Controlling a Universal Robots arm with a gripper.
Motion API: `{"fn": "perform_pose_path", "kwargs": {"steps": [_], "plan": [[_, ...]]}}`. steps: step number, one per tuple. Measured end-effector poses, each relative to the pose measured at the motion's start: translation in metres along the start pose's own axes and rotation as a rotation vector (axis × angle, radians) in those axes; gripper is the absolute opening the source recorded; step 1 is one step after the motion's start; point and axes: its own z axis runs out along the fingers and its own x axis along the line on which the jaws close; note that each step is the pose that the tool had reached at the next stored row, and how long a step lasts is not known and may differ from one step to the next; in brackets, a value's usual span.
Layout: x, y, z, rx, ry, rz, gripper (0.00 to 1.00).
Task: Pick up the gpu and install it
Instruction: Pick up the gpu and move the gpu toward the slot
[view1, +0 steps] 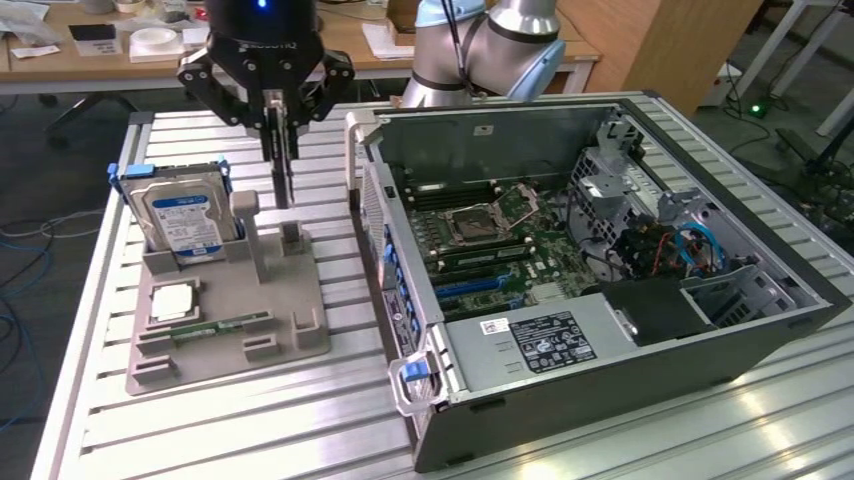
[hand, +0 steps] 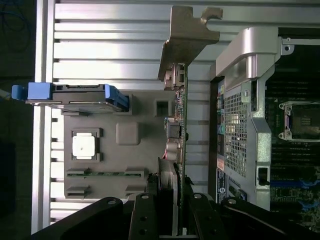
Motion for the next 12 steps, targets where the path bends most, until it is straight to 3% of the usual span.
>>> {"fn": "perform_pose_path", "kwargs": {"steps": [6, 10, 12], "plan": [[-0.0065, 0.0001, 0.0, 0.0013, -0.0001, 0.0, 0.28], [-0.0075, 0.0, 0.0, 0.0201, -0.0004, 0.003, 0.28], [-0.0077, 0.0, 0.0, 0.0217, -0.0004, 0.003, 0.28]]}}
